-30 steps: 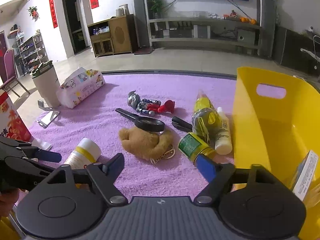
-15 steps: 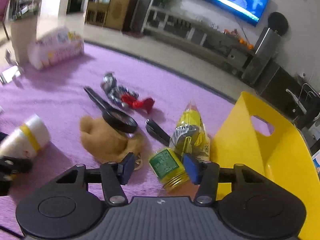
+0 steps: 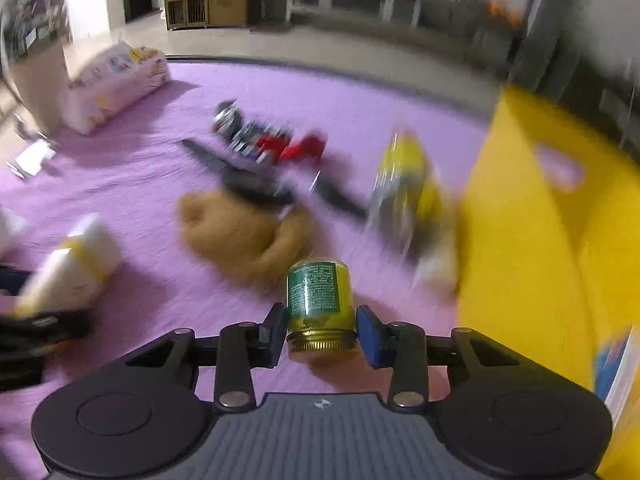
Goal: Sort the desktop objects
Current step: 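Lift the pill bottle with the left tool while the right tool grasps the green-lidded jar, then lift the jar with the right tool while the left tool carries the bottle toward the basket, then open both tools over the yellow basket to drop the bottle and jar, then move the left tool to the brown teddy bear keychain and grasp it, then lift the teddy bear with the left tool while the right tool grasps the yellow snack bag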
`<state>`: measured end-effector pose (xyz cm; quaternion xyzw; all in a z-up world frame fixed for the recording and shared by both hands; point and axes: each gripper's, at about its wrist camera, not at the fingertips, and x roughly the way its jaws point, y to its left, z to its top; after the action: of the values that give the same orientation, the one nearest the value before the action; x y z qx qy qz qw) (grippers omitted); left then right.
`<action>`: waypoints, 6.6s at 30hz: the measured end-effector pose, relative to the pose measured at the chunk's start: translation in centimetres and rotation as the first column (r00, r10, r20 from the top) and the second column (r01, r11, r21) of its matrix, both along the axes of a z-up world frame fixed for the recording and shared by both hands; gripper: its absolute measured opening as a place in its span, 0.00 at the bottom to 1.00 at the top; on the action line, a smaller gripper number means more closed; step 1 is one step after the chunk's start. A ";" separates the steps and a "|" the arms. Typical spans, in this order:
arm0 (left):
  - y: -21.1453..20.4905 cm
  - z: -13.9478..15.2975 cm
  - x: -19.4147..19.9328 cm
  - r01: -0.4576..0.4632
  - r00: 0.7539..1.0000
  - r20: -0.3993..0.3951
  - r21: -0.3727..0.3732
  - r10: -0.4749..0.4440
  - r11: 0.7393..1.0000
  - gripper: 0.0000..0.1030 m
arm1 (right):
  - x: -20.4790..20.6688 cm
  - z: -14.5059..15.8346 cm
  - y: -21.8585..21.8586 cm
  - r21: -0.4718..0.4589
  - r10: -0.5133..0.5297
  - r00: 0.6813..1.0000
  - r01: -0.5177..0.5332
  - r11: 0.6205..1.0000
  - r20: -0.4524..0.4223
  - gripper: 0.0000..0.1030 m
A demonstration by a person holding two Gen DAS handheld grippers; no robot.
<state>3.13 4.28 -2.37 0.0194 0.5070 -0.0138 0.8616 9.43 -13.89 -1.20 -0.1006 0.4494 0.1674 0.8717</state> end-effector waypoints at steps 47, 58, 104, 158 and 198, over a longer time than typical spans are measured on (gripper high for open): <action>0.3 1.3 -0.4 -0.039 0.995 0.088 -0.078 0.045 0.996 0.42 | -3.6 3.0 -0.9 0.204 -0.022 0.993 -0.003 0.979 0.119 0.37; 0.8 3.8 -1.1 -0.041 0.977 0.197 -0.227 0.087 0.973 0.42 | -4.3 5.5 -0.8 0.347 -0.036 0.987 -0.021 0.938 0.156 0.37; -24.4 12.3 0.3 0.280 0.933 0.251 -0.050 -0.260 0.959 0.74 | -6.7 6.9 -23.7 0.602 -0.604 0.797 0.488 0.632 -0.012 0.44; 1.1 2.3 2.0 -0.202 0.962 0.164 -0.116 0.220 0.972 0.83 | -4.0 5.7 -1.8 0.271 -0.111 0.964 0.043 0.962 0.243 0.72; 0.0 0.6 0.8 -0.132 0.991 -0.024 -0.240 0.131 0.962 0.39 | -3.5 6.2 -3.2 0.298 -0.170 0.934 0.073 0.952 0.313 0.54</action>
<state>3.90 4.28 -1.80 -0.1191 0.5050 -0.0180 0.8547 5.88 -17.14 5.03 0.0258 0.2716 0.1555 0.9494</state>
